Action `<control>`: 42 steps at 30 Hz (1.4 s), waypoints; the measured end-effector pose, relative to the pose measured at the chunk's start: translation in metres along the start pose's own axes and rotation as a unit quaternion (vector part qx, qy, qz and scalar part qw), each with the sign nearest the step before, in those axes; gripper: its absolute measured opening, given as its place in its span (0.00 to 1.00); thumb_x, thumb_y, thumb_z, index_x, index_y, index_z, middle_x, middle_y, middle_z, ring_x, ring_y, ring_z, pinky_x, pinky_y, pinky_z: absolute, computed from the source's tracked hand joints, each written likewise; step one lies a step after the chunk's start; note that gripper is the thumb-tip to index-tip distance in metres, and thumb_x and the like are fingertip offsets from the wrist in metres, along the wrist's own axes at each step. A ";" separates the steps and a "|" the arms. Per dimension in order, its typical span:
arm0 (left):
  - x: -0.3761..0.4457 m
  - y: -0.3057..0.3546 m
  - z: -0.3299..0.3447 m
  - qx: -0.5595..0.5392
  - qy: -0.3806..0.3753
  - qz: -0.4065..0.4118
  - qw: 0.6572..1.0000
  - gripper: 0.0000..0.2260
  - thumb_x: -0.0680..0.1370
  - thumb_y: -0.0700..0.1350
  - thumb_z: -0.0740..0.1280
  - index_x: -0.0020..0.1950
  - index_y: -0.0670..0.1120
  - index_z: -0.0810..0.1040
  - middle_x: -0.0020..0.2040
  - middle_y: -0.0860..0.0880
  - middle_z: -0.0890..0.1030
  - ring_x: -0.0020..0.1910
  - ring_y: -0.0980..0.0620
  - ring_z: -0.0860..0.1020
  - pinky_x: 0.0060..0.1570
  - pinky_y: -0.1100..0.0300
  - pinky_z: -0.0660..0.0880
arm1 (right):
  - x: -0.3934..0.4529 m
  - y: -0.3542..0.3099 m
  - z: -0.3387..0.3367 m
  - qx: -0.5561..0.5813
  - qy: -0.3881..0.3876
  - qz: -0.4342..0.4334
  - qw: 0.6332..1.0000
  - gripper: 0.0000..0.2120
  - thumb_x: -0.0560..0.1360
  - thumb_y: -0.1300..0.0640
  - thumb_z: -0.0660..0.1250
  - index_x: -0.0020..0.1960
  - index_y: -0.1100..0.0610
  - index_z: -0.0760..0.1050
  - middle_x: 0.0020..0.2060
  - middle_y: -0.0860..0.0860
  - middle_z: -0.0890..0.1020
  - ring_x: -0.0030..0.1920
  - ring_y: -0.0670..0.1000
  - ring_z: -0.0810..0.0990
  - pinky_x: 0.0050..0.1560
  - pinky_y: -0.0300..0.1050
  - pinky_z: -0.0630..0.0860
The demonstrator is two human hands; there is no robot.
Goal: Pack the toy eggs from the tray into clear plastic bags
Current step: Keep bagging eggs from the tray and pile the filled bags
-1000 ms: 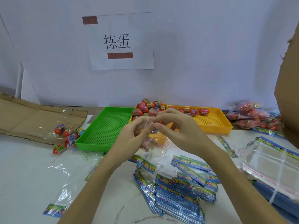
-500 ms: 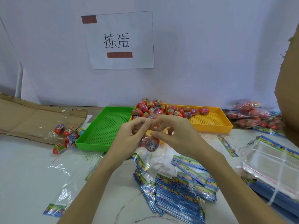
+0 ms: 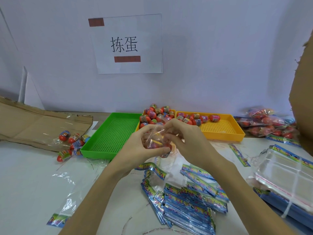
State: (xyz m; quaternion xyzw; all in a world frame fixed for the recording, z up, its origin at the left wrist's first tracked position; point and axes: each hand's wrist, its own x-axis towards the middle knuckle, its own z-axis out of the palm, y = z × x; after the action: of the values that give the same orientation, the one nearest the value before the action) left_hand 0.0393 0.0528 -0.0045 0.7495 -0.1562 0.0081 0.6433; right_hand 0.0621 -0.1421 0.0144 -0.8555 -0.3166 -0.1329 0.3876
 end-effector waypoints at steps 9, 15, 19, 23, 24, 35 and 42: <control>0.005 -0.010 0.005 -0.028 -0.005 -0.057 0.998 0.19 0.76 0.39 0.77 0.63 0.55 0.79 0.44 0.48 0.85 0.45 0.52 0.85 0.39 0.65 0.78 | -0.001 -0.003 0.005 0.009 0.025 -0.043 0.999 0.09 0.81 0.66 0.68 0.55 0.55 0.82 0.43 0.45 0.85 0.45 0.44 0.82 0.42 0.31 0.74; 0.006 -0.006 -0.010 -0.035 0.070 -0.034 0.996 0.18 0.73 0.42 0.81 0.60 0.51 0.81 0.44 0.45 0.87 0.44 0.46 0.86 0.40 0.56 0.83 | 0.001 -0.005 0.008 0.056 0.139 -0.073 0.986 0.09 0.82 0.63 0.67 0.59 0.55 0.82 0.51 0.42 0.85 0.52 0.43 0.83 0.48 0.34 0.78; 0.007 -0.009 -0.024 -0.013 0.246 -0.031 0.969 0.17 0.73 0.45 0.80 0.60 0.50 0.80 0.44 0.47 0.88 0.39 0.47 0.88 0.35 0.54 0.85 | -0.001 0.006 0.015 0.083 0.156 -0.005 0.984 0.10 0.83 0.64 0.65 0.58 0.54 0.82 0.51 0.43 0.84 0.53 0.45 0.83 0.48 0.43 0.81; 0.008 -0.017 -0.036 -0.033 0.331 -0.033 0.943 0.20 0.75 0.47 0.80 0.63 0.45 0.79 0.41 0.46 0.88 0.33 0.54 0.84 0.31 0.62 0.79 | -0.003 0.013 0.035 0.040 0.065 0.031 0.997 0.12 0.84 0.66 0.62 0.58 0.57 0.83 0.58 0.47 0.82 0.60 0.45 0.80 0.58 0.44 0.80; 0.007 -0.017 -0.037 -0.040 0.327 -0.038 0.943 0.21 0.74 0.46 0.80 0.65 0.44 0.79 0.42 0.46 0.89 0.36 0.52 0.86 0.34 0.59 0.80 | -0.001 0.013 0.040 0.018 0.042 0.030 0.998 0.13 0.84 0.66 0.61 0.60 0.57 0.82 0.60 0.48 0.82 0.63 0.46 0.79 0.61 0.44 0.78; 0.005 -0.014 -0.037 -0.065 0.223 -0.033 0.972 0.19 0.73 0.45 0.81 0.61 0.50 0.80 0.44 0.45 0.89 0.43 0.46 0.89 0.37 0.53 0.85 | 0.062 0.005 0.065 -0.135 -0.136 0.079 0.978 0.18 0.82 0.65 0.64 0.68 0.53 0.80 0.59 0.53 0.85 0.48 0.52 0.83 0.50 0.48 0.81; 0.004 -0.011 -0.037 -0.073 0.245 -0.019 0.966 0.13 0.75 0.44 0.79 0.58 0.46 0.83 0.43 0.45 0.89 0.41 0.45 0.89 0.38 0.50 0.85 | 0.073 0.017 0.067 -0.065 -0.130 0.106 0.984 0.07 0.78 0.57 0.74 0.54 0.59 0.84 0.47 0.50 0.85 0.46 0.48 0.81 0.47 0.37 0.74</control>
State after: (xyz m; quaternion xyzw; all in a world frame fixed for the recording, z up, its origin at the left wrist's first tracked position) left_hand 0.0529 0.0892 -0.0082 0.6780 0.0205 0.1681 0.7152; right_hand 0.1276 -0.0686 -0.0053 -0.9174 -0.2627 0.0009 0.2988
